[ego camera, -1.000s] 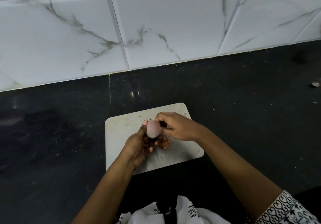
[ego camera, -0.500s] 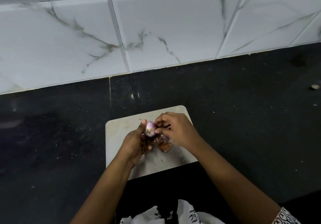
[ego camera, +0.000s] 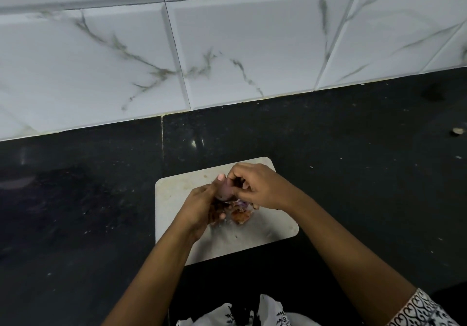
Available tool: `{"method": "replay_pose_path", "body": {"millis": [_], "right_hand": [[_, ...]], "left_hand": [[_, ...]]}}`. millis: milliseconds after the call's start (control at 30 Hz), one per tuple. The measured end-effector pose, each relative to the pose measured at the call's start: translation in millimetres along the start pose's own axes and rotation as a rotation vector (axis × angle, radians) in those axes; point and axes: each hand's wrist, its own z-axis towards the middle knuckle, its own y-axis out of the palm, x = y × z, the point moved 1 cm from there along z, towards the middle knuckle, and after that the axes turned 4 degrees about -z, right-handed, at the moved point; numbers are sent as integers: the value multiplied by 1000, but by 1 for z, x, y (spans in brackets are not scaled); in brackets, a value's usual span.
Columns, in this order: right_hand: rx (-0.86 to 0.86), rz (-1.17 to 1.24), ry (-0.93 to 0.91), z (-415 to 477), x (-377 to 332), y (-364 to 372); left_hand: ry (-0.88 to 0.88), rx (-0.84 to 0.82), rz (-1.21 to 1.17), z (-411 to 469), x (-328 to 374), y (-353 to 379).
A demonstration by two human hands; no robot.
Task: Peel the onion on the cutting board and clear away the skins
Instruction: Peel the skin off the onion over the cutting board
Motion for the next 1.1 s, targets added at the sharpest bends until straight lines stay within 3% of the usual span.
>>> {"method": "replay_pose_path", "body": {"millis": [400,767,900,1100], "right_hand": [[209,0,-86,-14,7,16],[287,80,-111,-23,10,24],[385,262,-55,-22,10,23],[181,526,87,-20,4,18]], "left_hand": [[-132,-61,-223,0,-10,10],[-240,-93,-402,8,-14,0],[-212,-83,-475,7,-14,1],[-228,-76,-628,9,-15,-1]]}}
